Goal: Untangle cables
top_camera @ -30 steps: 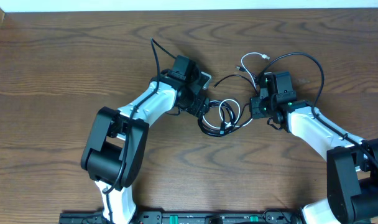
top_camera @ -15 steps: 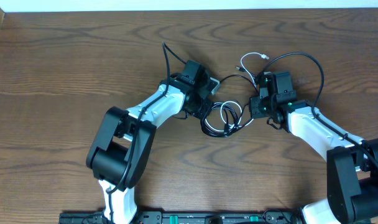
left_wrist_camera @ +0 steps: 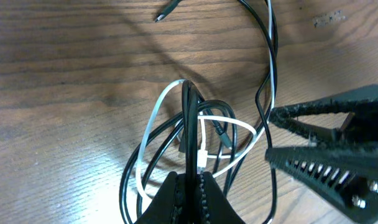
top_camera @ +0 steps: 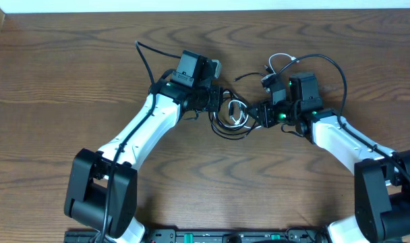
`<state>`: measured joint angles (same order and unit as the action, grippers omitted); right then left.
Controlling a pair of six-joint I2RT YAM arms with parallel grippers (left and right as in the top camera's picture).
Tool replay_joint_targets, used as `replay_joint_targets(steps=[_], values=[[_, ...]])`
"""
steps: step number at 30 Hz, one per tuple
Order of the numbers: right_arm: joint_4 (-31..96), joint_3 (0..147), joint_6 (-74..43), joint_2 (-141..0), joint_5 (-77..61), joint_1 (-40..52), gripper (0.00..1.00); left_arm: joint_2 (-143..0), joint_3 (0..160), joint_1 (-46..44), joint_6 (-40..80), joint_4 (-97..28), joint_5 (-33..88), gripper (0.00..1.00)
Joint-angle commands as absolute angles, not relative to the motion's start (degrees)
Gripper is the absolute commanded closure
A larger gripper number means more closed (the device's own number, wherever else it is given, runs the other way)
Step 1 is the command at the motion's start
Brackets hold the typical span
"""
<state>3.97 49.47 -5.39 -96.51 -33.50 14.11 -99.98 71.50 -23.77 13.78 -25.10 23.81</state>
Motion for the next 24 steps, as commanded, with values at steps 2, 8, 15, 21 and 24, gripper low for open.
replay_joint_targets(steps=[2,8,15,21,24], values=[[3.75,49.50,-3.16,-96.79,-36.21,14.37,0.55,-99.53,71.48,-23.79,15.53,-22.61,33.45,0.93],[4.01,49.50,-2.55,-96.79,-25.93,14.35,0.59,-99.53,71.48,-23.79,15.57,-12.88,54.94,0.93],[7.79,49.41,-6.11,-96.79,-11.05,14.35,0.99,-99.53,71.48,-23.49,15.53,-13.13,56.12,0.93],[15.84,49.32,-12.51,-96.79,4.47,14.33,0.99,-99.53,71.48,-18.39,15.53,-14.06,52.82,0.93],[18.00,49.32,-14.79,-96.79,8.47,14.24,0.99,-99.53,71.48,-14.92,15.51,-17.12,45.41,0.93]])
